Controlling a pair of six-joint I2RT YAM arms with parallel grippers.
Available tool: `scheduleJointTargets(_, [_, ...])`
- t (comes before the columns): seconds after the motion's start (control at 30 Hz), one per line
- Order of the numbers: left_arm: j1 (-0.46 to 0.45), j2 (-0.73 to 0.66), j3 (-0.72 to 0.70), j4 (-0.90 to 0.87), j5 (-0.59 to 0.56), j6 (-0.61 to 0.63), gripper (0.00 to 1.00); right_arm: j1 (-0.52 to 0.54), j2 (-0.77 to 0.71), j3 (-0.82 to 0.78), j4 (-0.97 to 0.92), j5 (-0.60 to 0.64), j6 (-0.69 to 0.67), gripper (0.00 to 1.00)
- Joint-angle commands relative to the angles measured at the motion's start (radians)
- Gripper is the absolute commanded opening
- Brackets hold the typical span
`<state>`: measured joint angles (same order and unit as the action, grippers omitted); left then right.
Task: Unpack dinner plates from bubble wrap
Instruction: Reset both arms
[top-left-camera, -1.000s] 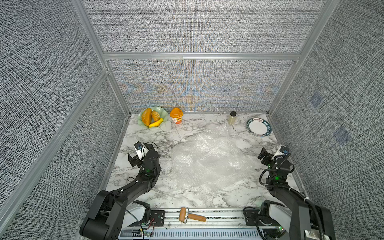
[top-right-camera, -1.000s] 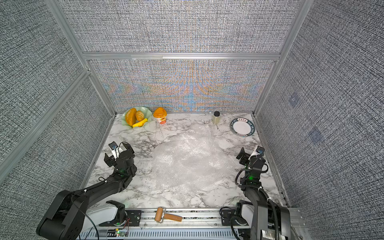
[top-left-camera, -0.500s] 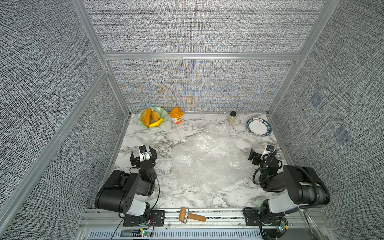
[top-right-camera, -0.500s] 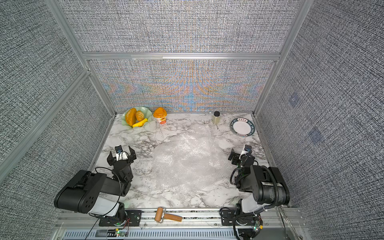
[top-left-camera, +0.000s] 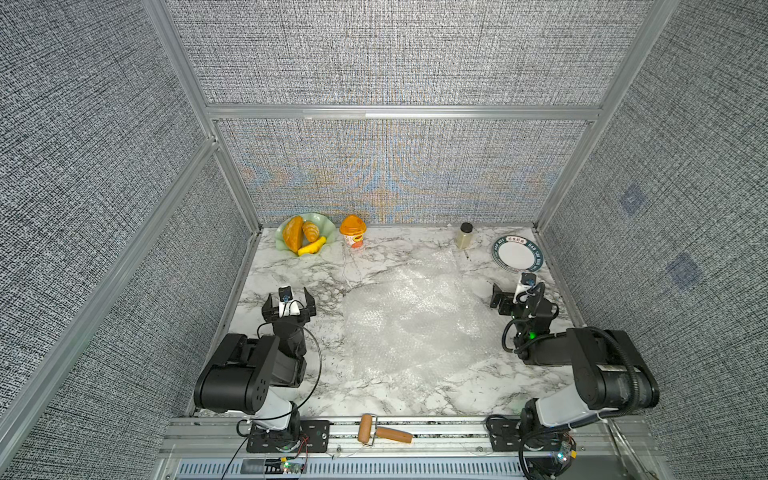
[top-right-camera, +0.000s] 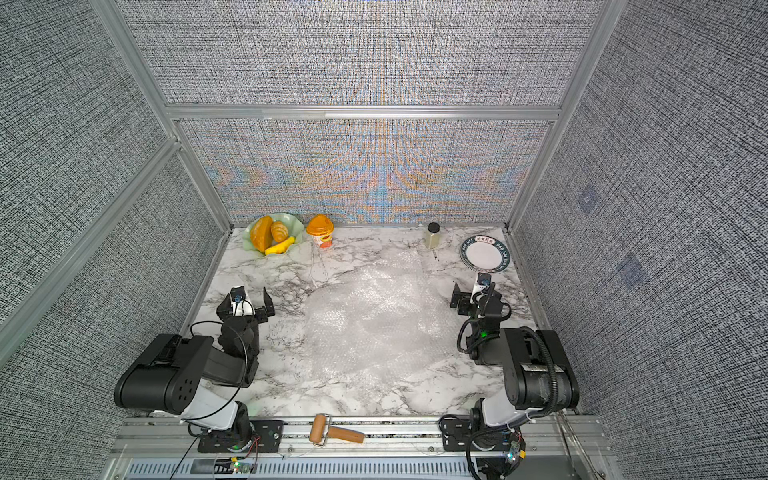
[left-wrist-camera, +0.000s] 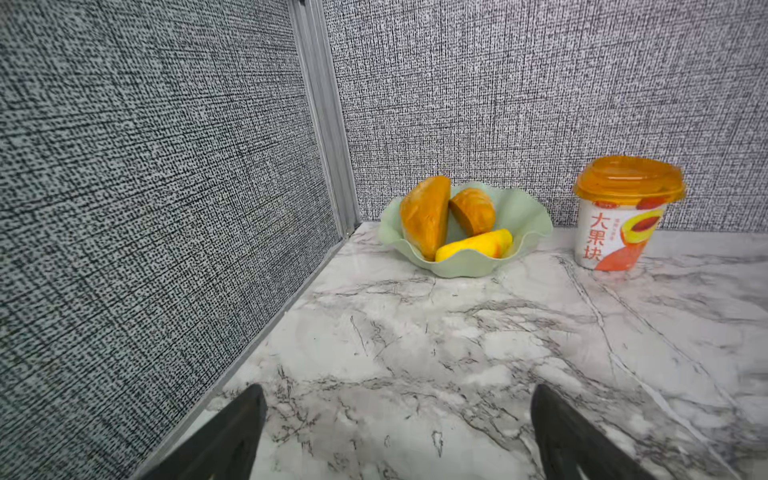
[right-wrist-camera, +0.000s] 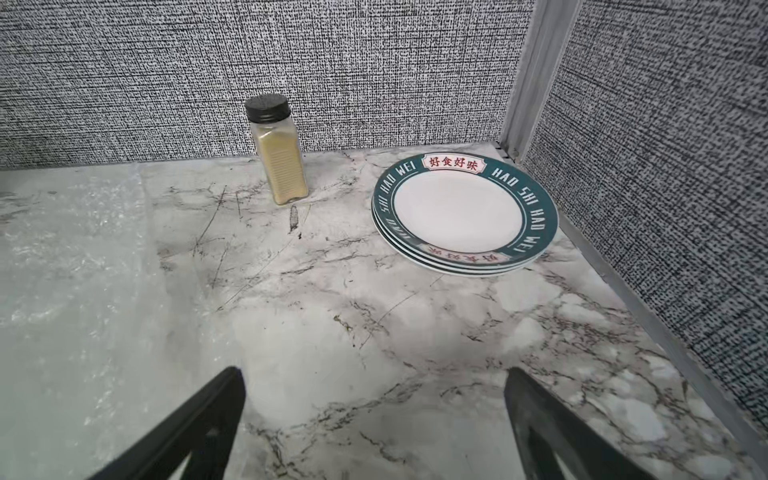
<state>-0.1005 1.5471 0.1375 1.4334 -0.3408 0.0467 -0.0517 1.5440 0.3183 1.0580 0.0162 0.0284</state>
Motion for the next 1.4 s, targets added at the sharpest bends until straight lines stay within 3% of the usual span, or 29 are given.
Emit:
scheduleJointTargets(0.0, [0.023, -0.009, 0.028, -0.073, 0.061, -0.034, 0.99, 0.001, 0.001, 0.005, -0.034, -0.019, -0.011, 0.99])
scheduleJointTargets(1.37, [0.026, -0.006, 0.019, -0.043, 0.068, -0.028, 0.99, -0.005, 0.002, 0.008, -0.035, -0.03, -0.008, 0.99])
